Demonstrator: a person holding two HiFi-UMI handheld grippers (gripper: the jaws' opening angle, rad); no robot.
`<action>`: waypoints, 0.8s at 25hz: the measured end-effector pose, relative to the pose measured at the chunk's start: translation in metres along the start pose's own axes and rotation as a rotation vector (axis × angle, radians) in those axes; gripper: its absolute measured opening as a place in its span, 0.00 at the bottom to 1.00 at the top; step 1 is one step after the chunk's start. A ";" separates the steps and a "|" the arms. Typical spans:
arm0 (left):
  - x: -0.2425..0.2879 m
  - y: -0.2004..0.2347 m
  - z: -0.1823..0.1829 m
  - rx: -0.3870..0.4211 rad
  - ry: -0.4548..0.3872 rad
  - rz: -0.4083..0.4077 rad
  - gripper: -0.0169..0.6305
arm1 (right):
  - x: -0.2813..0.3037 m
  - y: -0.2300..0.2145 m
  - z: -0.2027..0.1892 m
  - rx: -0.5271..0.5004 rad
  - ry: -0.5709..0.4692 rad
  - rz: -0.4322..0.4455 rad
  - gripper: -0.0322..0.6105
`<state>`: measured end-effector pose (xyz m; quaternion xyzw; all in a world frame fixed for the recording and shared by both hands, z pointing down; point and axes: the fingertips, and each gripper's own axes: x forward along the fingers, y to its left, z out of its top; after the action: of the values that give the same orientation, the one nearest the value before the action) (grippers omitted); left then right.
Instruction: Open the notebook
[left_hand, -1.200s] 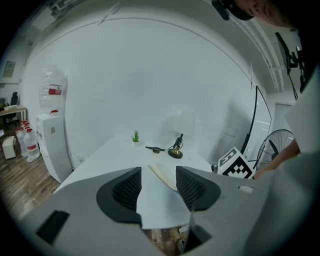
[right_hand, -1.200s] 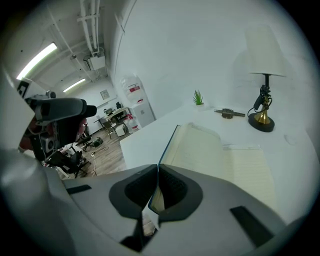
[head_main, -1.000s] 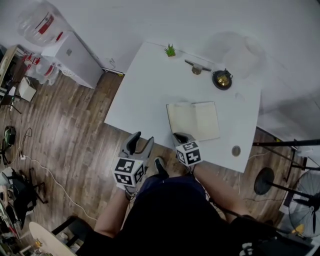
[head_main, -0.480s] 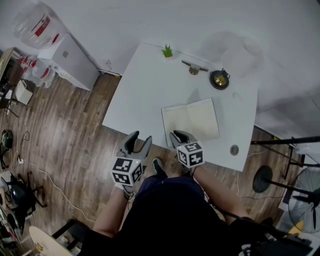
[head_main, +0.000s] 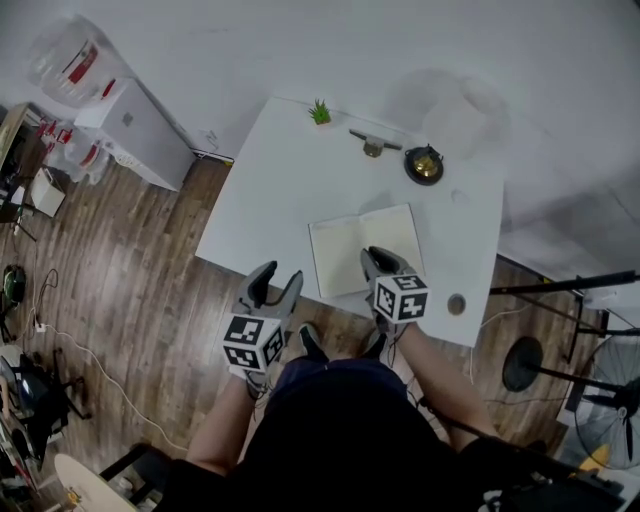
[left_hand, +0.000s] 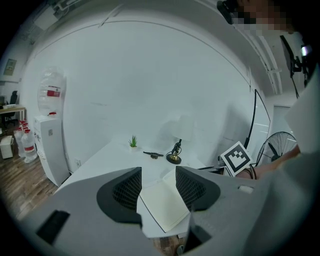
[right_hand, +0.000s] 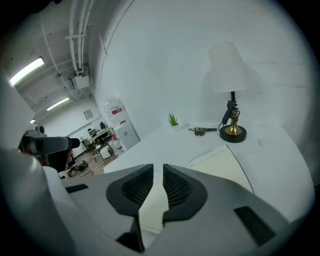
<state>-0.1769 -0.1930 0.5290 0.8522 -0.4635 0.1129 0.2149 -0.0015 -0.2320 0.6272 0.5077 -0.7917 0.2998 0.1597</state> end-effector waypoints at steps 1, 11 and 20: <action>0.001 0.000 0.004 0.002 -0.009 0.009 0.35 | -0.003 -0.005 0.007 0.006 -0.012 -0.002 0.15; -0.001 -0.012 0.092 0.064 -0.198 0.085 0.34 | -0.064 -0.011 0.140 -0.074 -0.292 0.008 0.10; -0.018 -0.039 0.182 0.147 -0.397 0.135 0.31 | -0.142 0.013 0.239 -0.300 -0.558 0.003 0.10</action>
<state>-0.1549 -0.2464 0.3510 0.8381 -0.5432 -0.0094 0.0487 0.0604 -0.2795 0.3599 0.5399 -0.8412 0.0291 0.0092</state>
